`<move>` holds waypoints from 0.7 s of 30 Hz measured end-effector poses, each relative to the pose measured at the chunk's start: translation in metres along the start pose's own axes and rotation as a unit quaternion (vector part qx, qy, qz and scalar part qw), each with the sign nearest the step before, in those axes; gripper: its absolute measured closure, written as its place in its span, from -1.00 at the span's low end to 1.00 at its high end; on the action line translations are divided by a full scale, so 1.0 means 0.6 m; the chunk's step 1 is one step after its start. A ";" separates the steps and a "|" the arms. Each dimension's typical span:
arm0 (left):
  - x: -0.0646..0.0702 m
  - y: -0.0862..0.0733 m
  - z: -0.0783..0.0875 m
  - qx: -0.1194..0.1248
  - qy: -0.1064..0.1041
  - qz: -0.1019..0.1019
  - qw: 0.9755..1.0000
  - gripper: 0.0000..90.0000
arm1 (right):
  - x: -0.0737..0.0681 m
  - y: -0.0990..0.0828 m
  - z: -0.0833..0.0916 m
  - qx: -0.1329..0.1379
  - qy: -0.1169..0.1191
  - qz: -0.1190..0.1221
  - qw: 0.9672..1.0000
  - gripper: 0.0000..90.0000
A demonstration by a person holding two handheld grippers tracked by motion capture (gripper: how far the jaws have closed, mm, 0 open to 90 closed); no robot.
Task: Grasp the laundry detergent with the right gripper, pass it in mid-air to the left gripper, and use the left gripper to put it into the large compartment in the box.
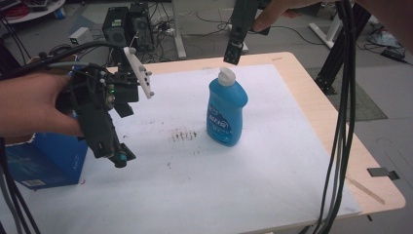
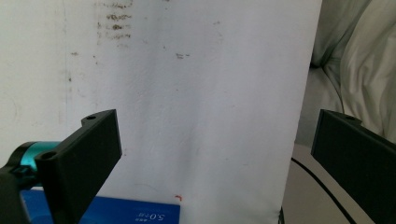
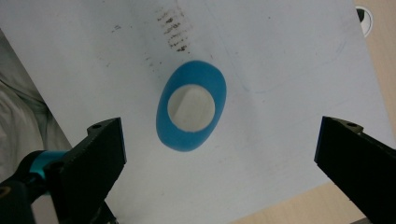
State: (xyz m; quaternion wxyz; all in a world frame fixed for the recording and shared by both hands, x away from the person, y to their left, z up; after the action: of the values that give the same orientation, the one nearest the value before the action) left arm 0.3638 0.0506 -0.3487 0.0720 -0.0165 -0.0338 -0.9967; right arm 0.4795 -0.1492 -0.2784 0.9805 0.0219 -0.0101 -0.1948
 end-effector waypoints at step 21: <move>-0.002 0.006 -0.006 -0.001 -0.002 -0.011 1.000 -0.96 | -0.003 -0.102 -0.058 0.040 0.026 -0.114 0.992 -0.98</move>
State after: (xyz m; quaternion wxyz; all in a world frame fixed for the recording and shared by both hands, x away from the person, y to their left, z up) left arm 0.3653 0.0466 -0.3522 0.0607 -0.0177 -0.0335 -0.9974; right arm 0.4554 -0.2035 -0.3162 0.9503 0.0666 0.0099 -0.3041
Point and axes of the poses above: each handheld gripper's, and its own axes: z roughly backward along the jaws, y roughly out of its top, x roughly to its right, the point moved 9 cm from there along -z, roughly forward along the jaws, and after that the axes turned 7 degrees about -x, right-handed, at the moved point
